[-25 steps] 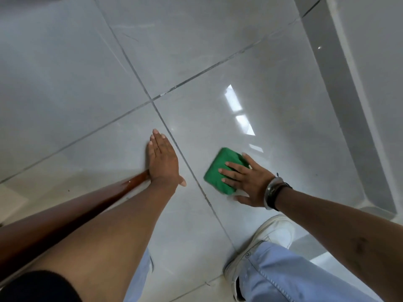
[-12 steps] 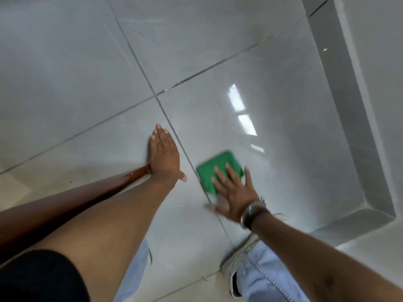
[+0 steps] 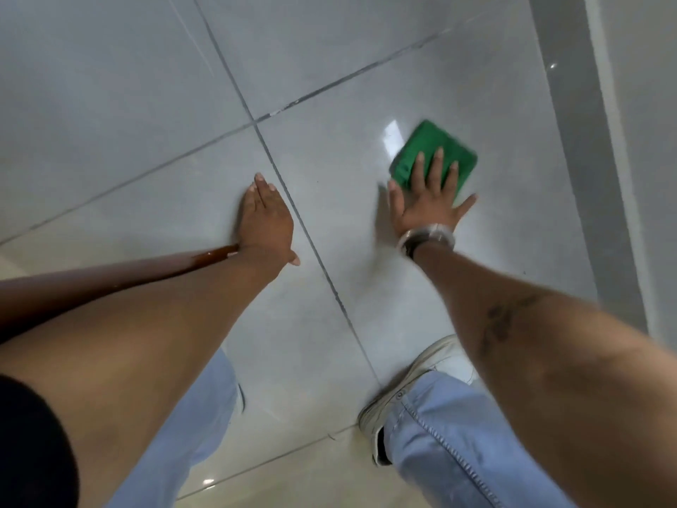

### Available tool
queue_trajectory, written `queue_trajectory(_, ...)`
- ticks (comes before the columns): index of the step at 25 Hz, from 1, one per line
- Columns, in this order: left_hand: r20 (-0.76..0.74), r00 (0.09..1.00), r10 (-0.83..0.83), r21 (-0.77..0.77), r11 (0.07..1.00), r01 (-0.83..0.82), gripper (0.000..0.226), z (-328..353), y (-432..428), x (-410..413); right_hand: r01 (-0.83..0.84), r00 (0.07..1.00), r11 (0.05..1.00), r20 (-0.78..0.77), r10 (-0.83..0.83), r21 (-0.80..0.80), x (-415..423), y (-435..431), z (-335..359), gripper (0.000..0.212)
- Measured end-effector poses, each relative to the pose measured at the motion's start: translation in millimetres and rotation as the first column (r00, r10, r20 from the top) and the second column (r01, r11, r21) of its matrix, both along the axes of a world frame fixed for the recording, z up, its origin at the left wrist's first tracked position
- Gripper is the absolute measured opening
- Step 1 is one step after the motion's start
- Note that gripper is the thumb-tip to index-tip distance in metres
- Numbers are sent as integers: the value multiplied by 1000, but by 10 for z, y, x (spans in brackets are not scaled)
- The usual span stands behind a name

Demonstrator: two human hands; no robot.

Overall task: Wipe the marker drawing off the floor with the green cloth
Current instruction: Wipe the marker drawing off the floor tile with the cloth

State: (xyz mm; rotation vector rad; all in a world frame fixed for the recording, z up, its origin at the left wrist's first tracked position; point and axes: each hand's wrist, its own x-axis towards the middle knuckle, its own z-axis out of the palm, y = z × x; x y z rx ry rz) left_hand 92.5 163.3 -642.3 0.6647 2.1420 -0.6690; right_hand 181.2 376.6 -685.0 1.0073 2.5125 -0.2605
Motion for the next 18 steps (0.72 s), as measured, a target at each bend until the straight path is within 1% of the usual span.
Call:
queue_trajectory(1,13,1000,-4,-13,1000,4,139,33,22,-2,12,999,999,34,-10,-48,266,-306,87,70)
queue_trajectory(2,24,1000,-16,-15,1000,17,136,59,50,-8,-9,998,994,68,16,-109,546,-660,180,69)
queue_trajectory(3,40,999,-36,-14,999,36,131,89,47,-19,-89,989,980,98,108,-180,860,-1074,259,67)
queue_trajectory(4,47,997,-53,1,999,53,121,124,23,-19,-227,962,942,95,257,-249,1110,-1406,352,64)
queue_trajectory(5,30,997,-73,39,997,71,106,139,-9,-17,-383,911,880,45,411,-283,1229,-1548,363,60)
queue_trajectory(6,0,995,-95,101,990,95,90,144,-42,-10,-515,843,804,-3,538,-297,1218,-1498,318,57)
queue_trajectory(7,-26,994,-106,165,980,108,76,162,-71,19,-606,782,736,-58,620,-304,1083,-1302,263,55)
queue_trajectory(8,-47,994,-97,231,967,105,68,189,-91,80,-657,744,705,-80,663,-267,904,-1089,196,54)
queue_trajectory(9,-71,995,-67,305,948,85,65,212,-87,160,-678,731,706,-80,678,-203,671,-860,103,54)
queue_trajectory(10,-87,996,-23,361,931,53,64,241,-69,237,-648,760,749,-60,647,-134,378,-640,16,55)
queue_trajectory(12,-79,994,71,435,900,-30,65,299,-17,334,-523,852,851,5,524,-39,-251,-342,-47,62)
queue_trajectory(14,-82,990,115,507,860,-58,66,335,93,284,-438,899,899,-2,438,5,-592,-241,-44,66)
queue_trajectory(15,-82,985,149,539,838,-82,67,362,155,207,-428,904,904,7,428,3,-612,-241,-15,66)
queue_trajectory(16,-80,979,189,556,823,-113,69,406,209,122,-452,892,892,16,452,-1,-523,-249,25,66)
queue_trajectory(18,-66,954,293,581,789,-202,67,543,266,-40,-536,844,844,3,536,-16,-165,-409,159,58)
